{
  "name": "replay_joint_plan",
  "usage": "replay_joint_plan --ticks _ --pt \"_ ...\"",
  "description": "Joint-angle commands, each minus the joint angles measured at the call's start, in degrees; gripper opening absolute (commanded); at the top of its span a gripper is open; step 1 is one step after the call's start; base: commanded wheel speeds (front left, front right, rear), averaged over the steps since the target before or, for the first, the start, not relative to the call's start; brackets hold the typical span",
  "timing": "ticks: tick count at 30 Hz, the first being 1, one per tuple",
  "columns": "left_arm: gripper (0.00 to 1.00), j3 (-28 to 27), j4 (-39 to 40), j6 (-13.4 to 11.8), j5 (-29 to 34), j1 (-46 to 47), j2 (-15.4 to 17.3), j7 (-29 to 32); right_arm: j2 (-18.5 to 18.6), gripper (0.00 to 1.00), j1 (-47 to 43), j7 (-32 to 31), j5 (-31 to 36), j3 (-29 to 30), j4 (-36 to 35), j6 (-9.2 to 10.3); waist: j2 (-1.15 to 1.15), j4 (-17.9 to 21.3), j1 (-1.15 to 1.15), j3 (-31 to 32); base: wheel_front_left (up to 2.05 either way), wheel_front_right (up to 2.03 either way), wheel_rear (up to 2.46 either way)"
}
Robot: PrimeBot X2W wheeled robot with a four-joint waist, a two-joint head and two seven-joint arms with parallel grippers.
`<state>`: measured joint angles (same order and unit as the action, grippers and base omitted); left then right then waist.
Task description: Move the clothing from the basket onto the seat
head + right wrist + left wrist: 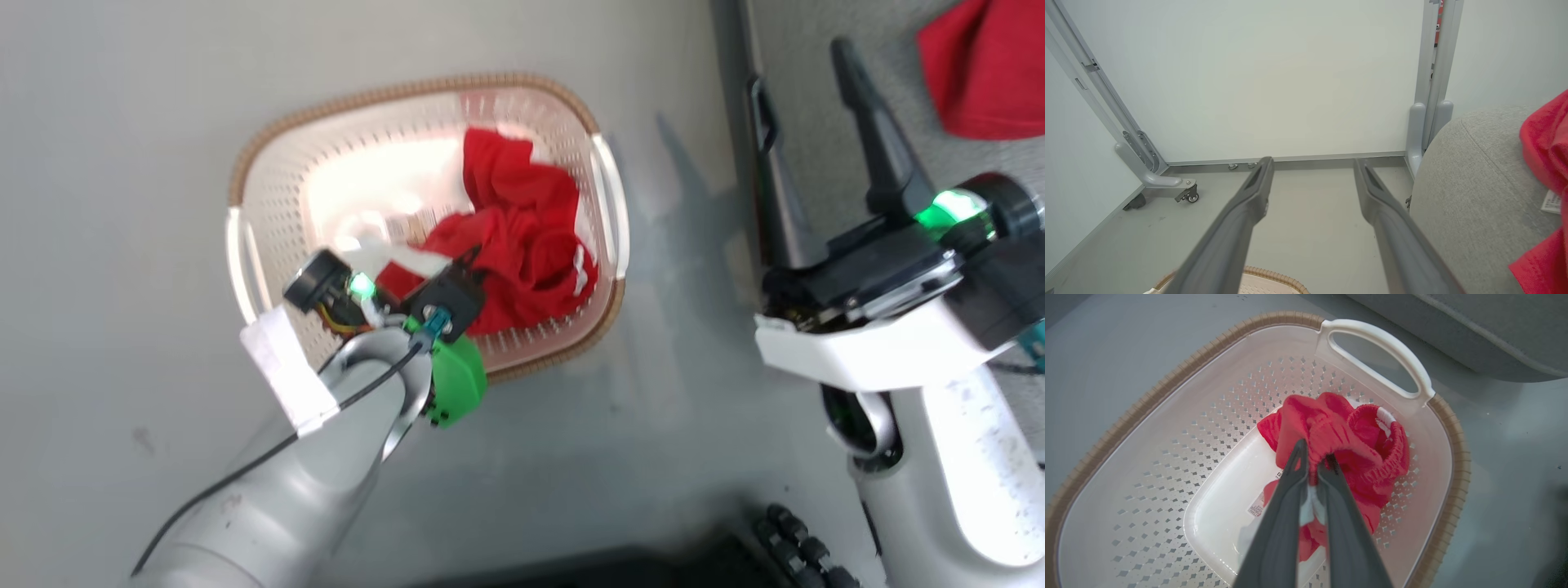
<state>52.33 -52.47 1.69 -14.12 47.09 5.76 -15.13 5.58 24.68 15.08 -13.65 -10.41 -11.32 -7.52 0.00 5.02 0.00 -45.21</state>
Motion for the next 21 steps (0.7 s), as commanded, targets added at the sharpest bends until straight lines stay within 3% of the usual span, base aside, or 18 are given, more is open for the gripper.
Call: replay_joint_plan --ticks 1,7,21 --pt "0.0 -0.3 0.03 0.82 -0.54 -2.35 0.52 -0.02 -0.09 1.0 -1.94 0.13 -0.26 -0.36 0.74 0.06 0.0 -1.36 0.0 11.68 0.0 0.0 0.0" --pt "0.0 -2.77 3.62 1.77 -1.99 -7.13 1.12 -0.02 -0.63 1.0 -6.0 0.13 -0.69 -1.35 2.91 0.06 0.0 -1.51 0.0 20.95 0.0 0.0 0.0" --pt "0.0 -12.66 19.11 -0.52 -4.58 -19.45 2.36 -0.03 -2.06 1.0 -16.91 0.13 -2.01 -2.9 7.36 0.06 0.0 -0.91 0.0 37.78 0.0 0.0 0.0"
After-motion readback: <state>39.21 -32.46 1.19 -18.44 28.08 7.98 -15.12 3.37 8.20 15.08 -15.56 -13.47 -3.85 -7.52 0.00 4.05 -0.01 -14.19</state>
